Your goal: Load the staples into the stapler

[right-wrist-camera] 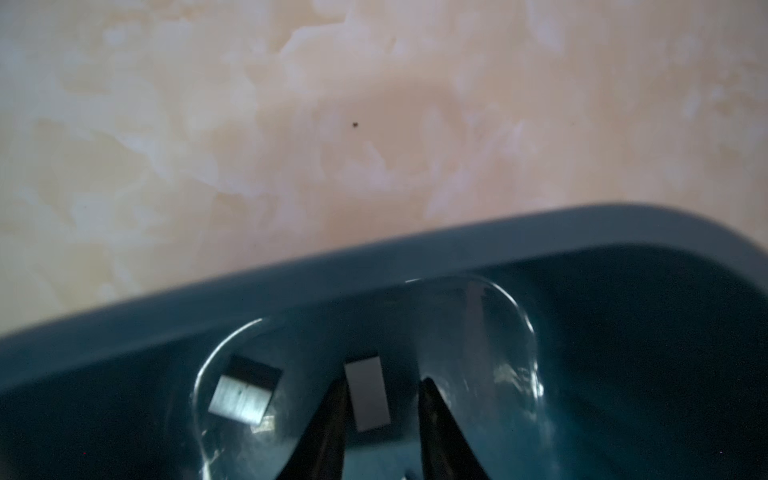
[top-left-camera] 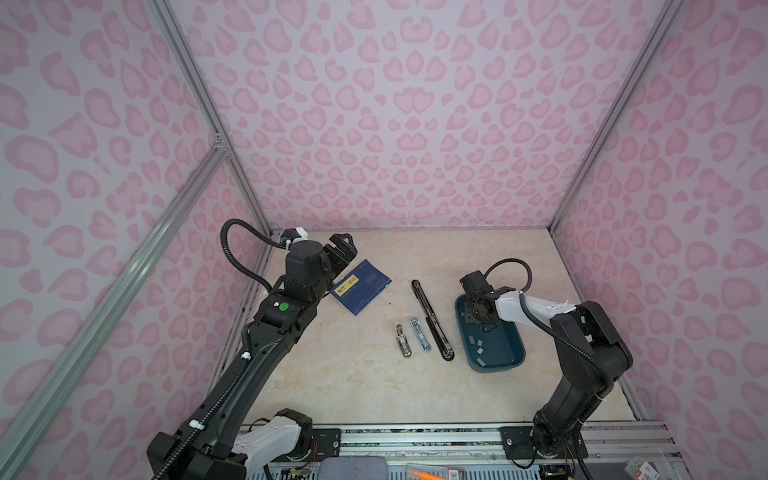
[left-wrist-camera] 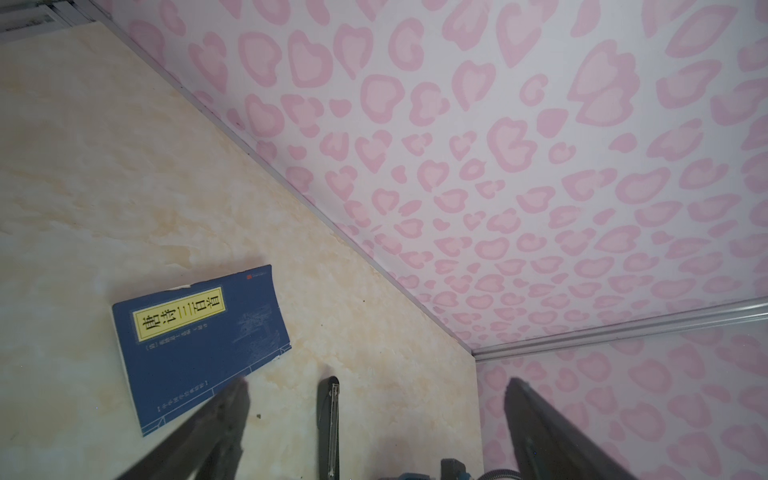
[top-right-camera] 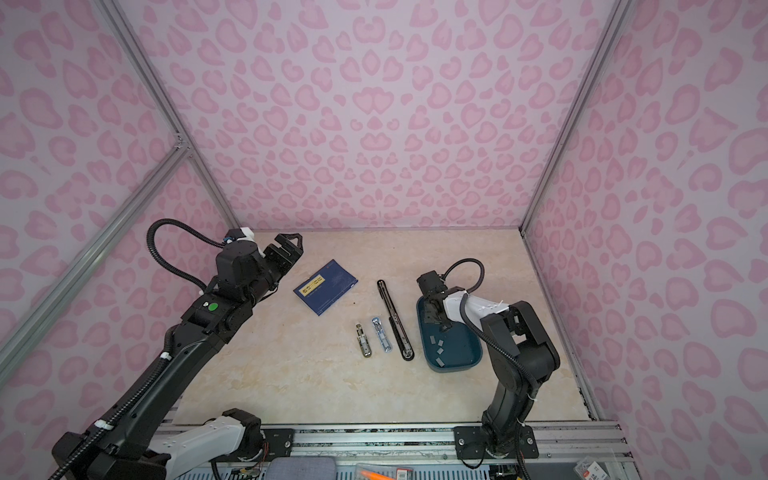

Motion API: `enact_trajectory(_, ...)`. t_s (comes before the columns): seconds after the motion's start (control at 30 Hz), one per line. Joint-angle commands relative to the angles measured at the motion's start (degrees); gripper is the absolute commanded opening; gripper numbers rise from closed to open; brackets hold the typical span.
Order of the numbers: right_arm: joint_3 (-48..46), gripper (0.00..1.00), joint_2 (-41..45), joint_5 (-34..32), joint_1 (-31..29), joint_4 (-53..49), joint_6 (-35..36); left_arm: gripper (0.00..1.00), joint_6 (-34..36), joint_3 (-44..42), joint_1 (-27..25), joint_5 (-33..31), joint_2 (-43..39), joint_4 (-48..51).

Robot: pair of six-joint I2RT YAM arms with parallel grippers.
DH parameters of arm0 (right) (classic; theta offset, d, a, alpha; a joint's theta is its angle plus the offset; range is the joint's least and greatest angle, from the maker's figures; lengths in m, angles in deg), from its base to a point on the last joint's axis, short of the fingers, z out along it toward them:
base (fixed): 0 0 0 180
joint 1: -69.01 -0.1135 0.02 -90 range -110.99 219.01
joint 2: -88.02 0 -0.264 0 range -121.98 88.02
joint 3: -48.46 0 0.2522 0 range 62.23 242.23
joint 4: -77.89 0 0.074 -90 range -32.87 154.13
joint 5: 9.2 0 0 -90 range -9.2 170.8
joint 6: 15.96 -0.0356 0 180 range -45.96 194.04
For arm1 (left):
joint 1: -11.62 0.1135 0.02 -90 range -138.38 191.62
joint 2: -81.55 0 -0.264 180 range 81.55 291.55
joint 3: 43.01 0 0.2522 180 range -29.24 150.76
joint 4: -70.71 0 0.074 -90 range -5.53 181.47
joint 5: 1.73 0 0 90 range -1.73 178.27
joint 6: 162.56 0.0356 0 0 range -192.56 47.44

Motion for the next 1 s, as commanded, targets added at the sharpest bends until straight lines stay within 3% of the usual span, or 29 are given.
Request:
enact_trajectory(0.0,-1.6,0.31,1.1,-2.6,0.1,-0.7,0.3,0.97,1.2,-1.4,0.2,-4.8,-1.5,-1.1)
enact_trajectory(0.73,-1.7,0.26,-0.6,1.9,1.2,2.3,1.1,0.97,2.4,-4.0,0.8,-6.5,-4.2,-1.3)
enact_trajectory(0.97,-2.2,0.20,-0.4,2.6,1.5,2.6,1.1,0.97,2.7,-4.4,0.8,-6.5,-4.3,-1.2)
